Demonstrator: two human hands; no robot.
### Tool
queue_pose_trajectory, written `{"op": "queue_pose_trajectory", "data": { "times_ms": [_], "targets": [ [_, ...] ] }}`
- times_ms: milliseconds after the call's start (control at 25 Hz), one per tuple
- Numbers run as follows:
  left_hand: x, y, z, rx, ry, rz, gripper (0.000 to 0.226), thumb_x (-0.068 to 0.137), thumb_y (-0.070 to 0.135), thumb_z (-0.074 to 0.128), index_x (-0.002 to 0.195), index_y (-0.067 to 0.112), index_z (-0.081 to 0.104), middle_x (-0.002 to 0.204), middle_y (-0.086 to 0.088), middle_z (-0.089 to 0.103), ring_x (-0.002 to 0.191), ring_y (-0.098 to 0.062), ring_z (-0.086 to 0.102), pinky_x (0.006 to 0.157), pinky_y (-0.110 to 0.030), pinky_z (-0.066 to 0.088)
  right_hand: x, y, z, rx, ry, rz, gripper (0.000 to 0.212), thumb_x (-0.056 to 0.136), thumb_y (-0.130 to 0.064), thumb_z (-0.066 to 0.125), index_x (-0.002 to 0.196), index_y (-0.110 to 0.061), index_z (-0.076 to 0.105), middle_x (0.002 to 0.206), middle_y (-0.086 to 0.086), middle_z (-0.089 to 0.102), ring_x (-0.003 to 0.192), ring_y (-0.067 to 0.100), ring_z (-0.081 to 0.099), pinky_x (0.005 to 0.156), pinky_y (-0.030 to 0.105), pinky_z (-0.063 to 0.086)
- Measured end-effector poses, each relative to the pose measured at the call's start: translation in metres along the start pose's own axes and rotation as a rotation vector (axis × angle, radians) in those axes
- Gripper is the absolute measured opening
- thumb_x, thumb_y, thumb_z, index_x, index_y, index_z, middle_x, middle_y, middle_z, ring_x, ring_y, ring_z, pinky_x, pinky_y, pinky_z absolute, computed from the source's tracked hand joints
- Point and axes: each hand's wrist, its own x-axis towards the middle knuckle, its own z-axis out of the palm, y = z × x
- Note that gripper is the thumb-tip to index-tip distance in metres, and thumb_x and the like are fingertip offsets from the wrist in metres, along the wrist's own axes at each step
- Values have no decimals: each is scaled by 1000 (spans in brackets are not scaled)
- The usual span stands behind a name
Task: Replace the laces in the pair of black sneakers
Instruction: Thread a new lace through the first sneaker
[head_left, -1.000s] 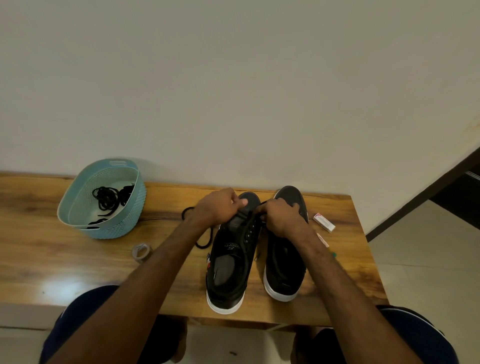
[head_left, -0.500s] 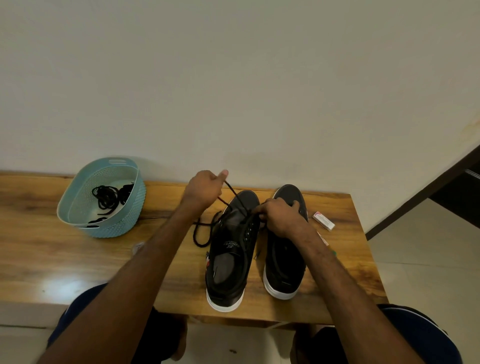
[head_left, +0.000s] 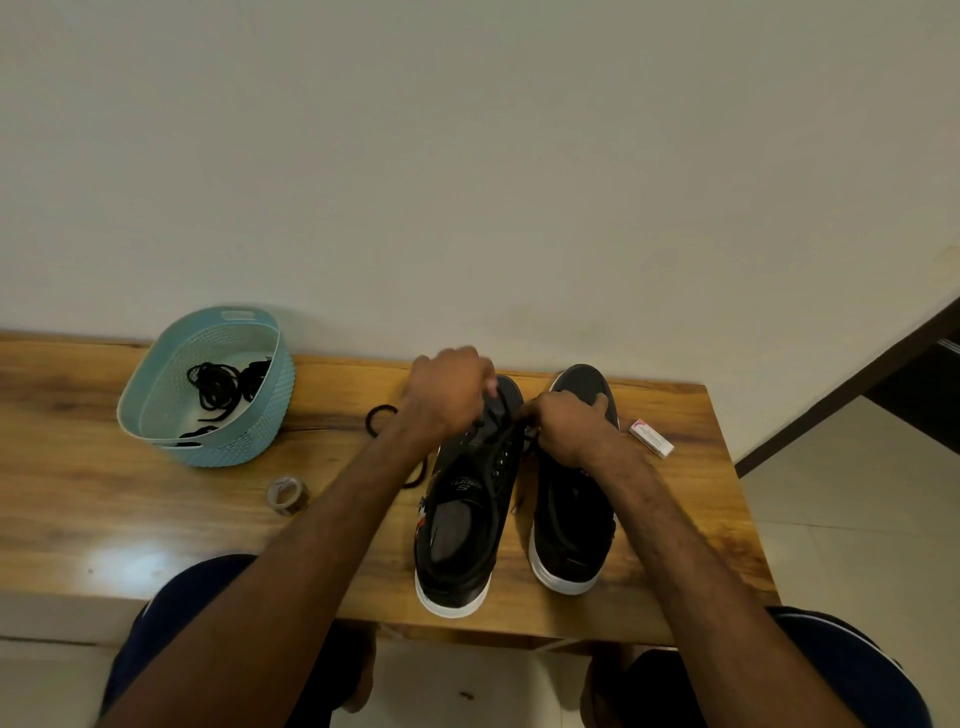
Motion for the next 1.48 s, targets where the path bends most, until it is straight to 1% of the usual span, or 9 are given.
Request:
{"op": "queue_pose_trajectory", "data": {
  "times_ms": [160, 280, 480, 560, 720, 840, 1000, 1120, 1480],
  "targets": [
    [9, -30, -27, -978, 575, -470, 22, 100, 13, 48, 97, 14, 69, 105, -6, 68, 103, -28, 63, 84, -42, 51, -1, 1, -2, 66, -6, 27, 53, 95, 0, 48, 125, -40, 65, 130, -2, 63, 132, 24, 45, 111, 73, 4],
    [11, -55, -34, -1209, 689, -734, 22, 99, 13, 49, 97, 11, 71, 100, -9, 68, 101, -33, 62, 79, -38, 50, -1, -2, -1, 51, 24, 3, 46, 93, -2, 53, 123, -33, 68, 127, 3, 61, 129, 27, 45, 114, 69, 13],
    [0, -34, -28, -528, 567, -420, 20, 100, 24, 52, 101, 19, 71, 99, 6, 64, 85, -13, 57, 72, -30, 42, -4, -3, -7, 96, 188, 99, 34, 94, -17, 53, 125, -11, 63, 121, 14, 65, 108, 33, 61, 94, 44, 52],
    [2, -34, -31, -541, 632, -471, 21, 101, 24, 51, 103, 19, 71, 98, 6, 64, 85, -13, 57, 72, -30, 42, -7, 2, -19, 27, 216, 127, 30, 95, -25, 55, 119, -12, 66, 115, 11, 66, 102, 32, 63, 85, 39, 53],
    [10, -54, -33, -972, 707, -636, 25, 101, 19, 50, 106, 9, 71, 107, -2, 69, 104, -20, 62, 79, -26, 44, -16, 13, -31, -75, 151, 162, 30, 98, -40, 51, 105, -18, 70, 92, 4, 71, 84, 25, 67, 83, 40, 56],
    [3, -54, -33, -638, 670, -533, 24, 99, 20, 53, 118, 12, 65, 122, -5, 62, 115, -23, 57, 84, -31, 45, -13, 11, -32, 22, 197, 157, 27, 99, -36, 53, 111, -18, 70, 95, 4, 73, 91, 25, 67, 87, 40, 55],
    [-3, -20, -1, -34, -19, 43, 32, 95, 18, 55, 126, 24, 61, 136, -1, 52, 122, -23, 50, 100, -45, 44, -2, -1, -16, 9, 124, -22, 37, 95, -13, 55, 126, -29, 66, 123, 6, 61, 115, 29, 58, 90, 45, 51],
    [-6, 5, 20, 338, -370, 131, 26, 99, 24, 48, 121, 22, 62, 126, -4, 53, 117, -26, 51, 101, -50, 39, 1, -6, -2, -85, -45, -69, 44, 94, -10, 53, 132, -29, 60, 127, 7, 53, 123, 31, 48, 98, 62, 38],
    [-3, -13, -3, 449, -35, 45, 25, 96, 26, 54, 118, 16, 60, 124, -7, 49, 115, -25, 49, 97, -48, 42, -2, -2, -1, 30, -37, -50, 58, 92, 0, 52, 133, -41, 57, 133, 1, 55, 128, 27, 47, 108, 67, 27]
  ]
}}
